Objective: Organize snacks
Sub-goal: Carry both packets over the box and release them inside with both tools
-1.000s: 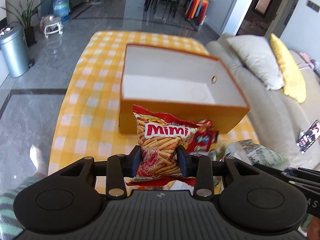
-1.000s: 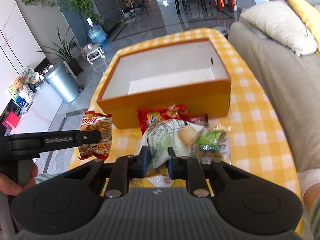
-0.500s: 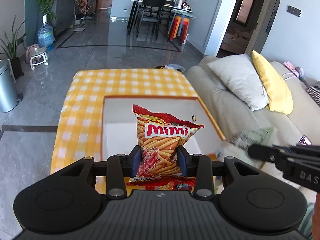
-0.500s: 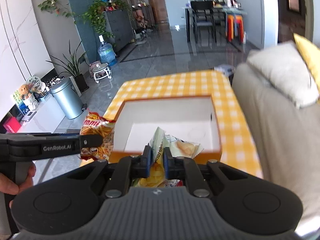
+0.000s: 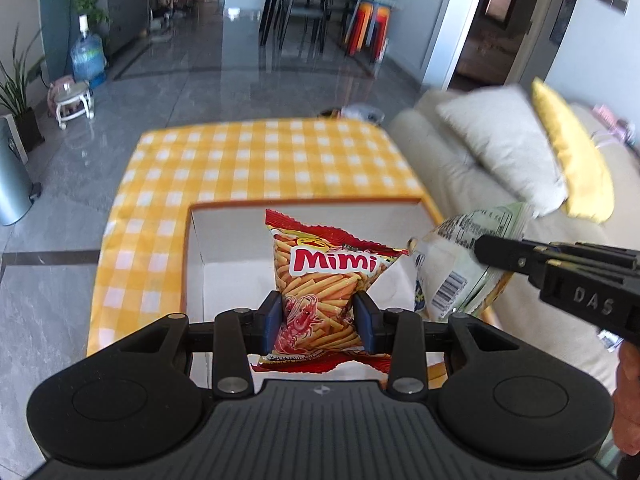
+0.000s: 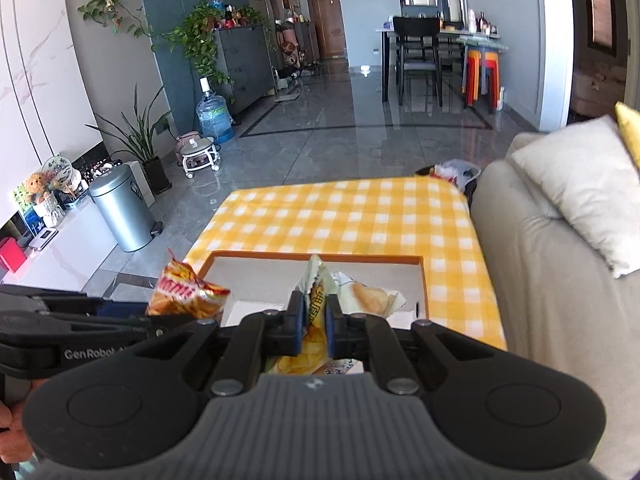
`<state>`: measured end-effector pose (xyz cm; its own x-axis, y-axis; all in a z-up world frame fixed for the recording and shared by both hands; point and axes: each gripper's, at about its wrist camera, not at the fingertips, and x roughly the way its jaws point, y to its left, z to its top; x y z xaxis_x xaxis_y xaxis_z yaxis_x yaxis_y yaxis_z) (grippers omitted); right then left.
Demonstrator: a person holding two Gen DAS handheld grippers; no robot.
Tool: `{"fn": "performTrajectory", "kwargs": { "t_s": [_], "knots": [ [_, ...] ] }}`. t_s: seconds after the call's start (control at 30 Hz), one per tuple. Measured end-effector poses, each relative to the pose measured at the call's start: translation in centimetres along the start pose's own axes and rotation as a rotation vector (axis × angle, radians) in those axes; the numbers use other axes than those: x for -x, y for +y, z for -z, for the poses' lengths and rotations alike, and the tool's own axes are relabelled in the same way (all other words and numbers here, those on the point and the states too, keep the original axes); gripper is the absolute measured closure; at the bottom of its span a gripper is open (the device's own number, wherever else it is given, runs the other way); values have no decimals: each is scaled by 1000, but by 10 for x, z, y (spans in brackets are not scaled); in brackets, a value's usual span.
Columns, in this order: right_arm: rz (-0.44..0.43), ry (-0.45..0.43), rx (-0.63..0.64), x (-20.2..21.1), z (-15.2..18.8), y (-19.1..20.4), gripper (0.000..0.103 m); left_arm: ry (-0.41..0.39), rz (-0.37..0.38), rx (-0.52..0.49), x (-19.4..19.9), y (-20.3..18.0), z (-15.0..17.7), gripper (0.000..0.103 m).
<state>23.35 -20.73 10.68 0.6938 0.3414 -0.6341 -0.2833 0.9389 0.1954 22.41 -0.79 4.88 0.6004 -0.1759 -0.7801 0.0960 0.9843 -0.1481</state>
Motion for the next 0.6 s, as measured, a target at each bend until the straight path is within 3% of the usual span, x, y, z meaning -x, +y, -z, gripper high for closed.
{"fn": "performTrajectory", "kwargs": {
  "t_s": [0.33,0.6],
  "knots": [
    [-57,185,-129,-88,31,-19,97,251,-104,-129,-80,-2,10,60],
    [-71,283,-160,-124,54,-11,97,341,-128,-150,-104,6,16,60]
  ]
}}
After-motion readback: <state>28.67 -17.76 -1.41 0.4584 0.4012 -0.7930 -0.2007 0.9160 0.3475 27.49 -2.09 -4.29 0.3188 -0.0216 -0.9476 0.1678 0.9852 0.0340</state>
